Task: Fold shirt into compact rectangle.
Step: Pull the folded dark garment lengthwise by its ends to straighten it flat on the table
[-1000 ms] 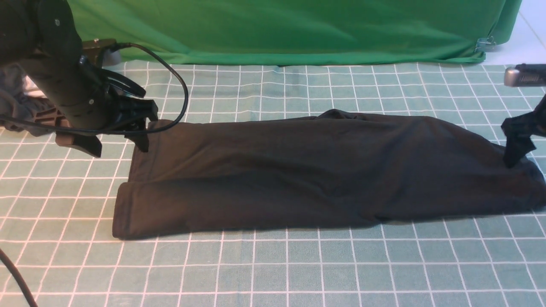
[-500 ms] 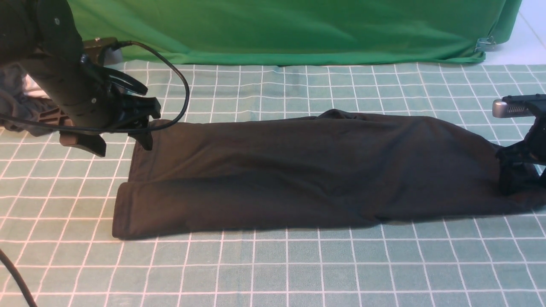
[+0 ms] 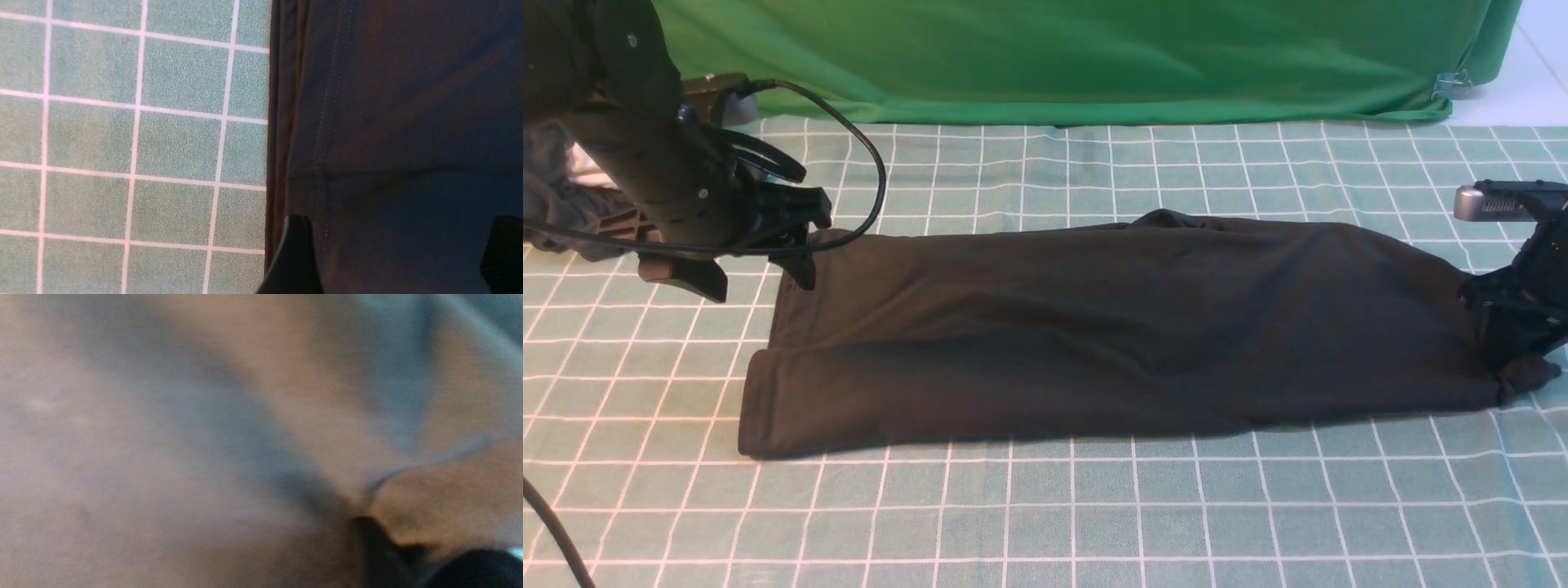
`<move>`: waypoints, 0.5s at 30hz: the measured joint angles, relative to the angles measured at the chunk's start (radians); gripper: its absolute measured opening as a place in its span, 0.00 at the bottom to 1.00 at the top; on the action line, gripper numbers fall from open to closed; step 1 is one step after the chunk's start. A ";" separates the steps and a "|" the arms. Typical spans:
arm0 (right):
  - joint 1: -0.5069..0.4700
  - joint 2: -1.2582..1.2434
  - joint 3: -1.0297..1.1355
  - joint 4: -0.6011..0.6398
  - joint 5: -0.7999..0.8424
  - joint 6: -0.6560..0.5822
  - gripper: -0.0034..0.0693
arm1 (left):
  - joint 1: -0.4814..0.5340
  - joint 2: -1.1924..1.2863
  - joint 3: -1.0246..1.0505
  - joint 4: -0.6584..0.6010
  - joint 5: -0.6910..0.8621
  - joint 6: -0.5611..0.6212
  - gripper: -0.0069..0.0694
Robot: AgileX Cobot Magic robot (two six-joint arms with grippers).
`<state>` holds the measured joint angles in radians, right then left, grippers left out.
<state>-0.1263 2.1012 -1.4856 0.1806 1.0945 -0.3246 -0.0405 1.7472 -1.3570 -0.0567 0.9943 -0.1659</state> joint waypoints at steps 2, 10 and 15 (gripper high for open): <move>0.002 0.003 -0.011 -0.003 0.019 -0.005 0.15 | 0.000 0.000 0.000 -0.001 0.002 0.000 0.74; 0.005 -0.040 -0.074 -0.229 0.113 0.090 0.15 | 0.000 0.000 0.000 -0.004 0.020 0.001 0.51; -0.061 -0.136 -0.077 -0.317 0.113 0.118 0.15 | 0.000 0.000 0.000 -0.004 0.020 0.007 0.40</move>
<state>-0.1874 1.9652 -1.5629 -0.1368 1.2076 -0.2070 -0.0405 1.7472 -1.3570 -0.0607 1.0142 -0.1584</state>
